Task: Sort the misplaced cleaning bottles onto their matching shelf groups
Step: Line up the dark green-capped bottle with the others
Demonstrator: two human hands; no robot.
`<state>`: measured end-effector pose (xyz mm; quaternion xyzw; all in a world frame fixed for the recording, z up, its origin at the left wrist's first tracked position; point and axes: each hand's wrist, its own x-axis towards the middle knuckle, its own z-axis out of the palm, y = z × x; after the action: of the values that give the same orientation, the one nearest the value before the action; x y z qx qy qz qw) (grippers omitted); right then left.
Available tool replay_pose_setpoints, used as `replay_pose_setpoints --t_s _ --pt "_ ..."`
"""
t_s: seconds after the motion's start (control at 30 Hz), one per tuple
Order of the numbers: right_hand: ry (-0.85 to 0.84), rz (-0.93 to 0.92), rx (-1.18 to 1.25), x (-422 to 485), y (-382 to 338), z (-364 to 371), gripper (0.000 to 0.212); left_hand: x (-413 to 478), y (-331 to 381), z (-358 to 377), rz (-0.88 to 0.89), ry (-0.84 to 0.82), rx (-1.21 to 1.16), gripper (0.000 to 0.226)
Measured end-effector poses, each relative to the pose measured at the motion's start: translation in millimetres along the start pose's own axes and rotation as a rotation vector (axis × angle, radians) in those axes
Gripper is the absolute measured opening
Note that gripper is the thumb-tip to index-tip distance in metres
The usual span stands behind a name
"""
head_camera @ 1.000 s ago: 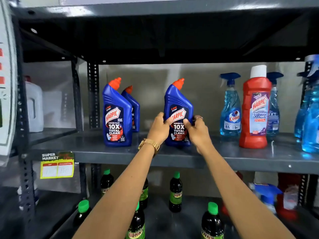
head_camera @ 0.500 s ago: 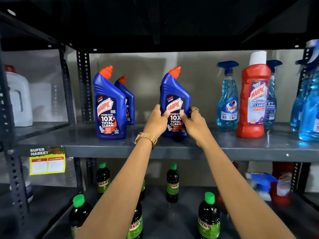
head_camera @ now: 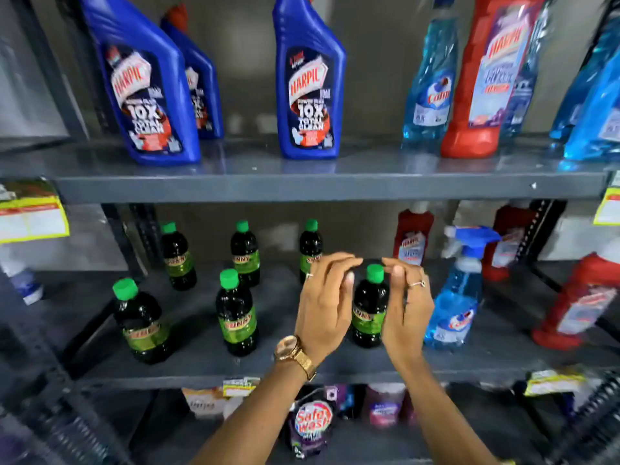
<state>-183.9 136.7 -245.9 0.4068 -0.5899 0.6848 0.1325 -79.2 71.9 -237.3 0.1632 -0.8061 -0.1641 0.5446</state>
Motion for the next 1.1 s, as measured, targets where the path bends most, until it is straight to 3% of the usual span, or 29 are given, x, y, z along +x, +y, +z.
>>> replay_pose_setpoints --t_s 0.17,0.23,0.33,0.4,0.67,0.9,1.1 --pt "-0.152 0.562 -0.020 -40 80 -9 0.051 -58 -48 57 -0.601 -0.260 -0.120 0.041" --pt "-0.241 0.722 0.050 -45 96 -7 0.043 -64 -56 70 -0.729 -0.387 -0.194 0.051" --pt "-0.328 0.751 0.074 -54 115 1 0.040 -69 -58 77 -0.809 -0.434 -0.309 0.047" --pt "-0.345 0.741 0.059 -60 112 7 0.047 -71 -60 73 -0.829 -0.380 -0.331 0.041" --pt "-0.461 0.660 0.125 -89 78 49 0.034 -96 -90 36 -0.813 -0.129 -0.220 0.044" --pt "-0.427 0.639 0.111 -103 71 68 0.035 -104 -107 21 -0.803 -0.123 -0.183 0.042" --pt "-0.398 0.659 0.160 -99 70 55 0.043 -113 -70 31 -0.729 0.036 -0.020 0.065"
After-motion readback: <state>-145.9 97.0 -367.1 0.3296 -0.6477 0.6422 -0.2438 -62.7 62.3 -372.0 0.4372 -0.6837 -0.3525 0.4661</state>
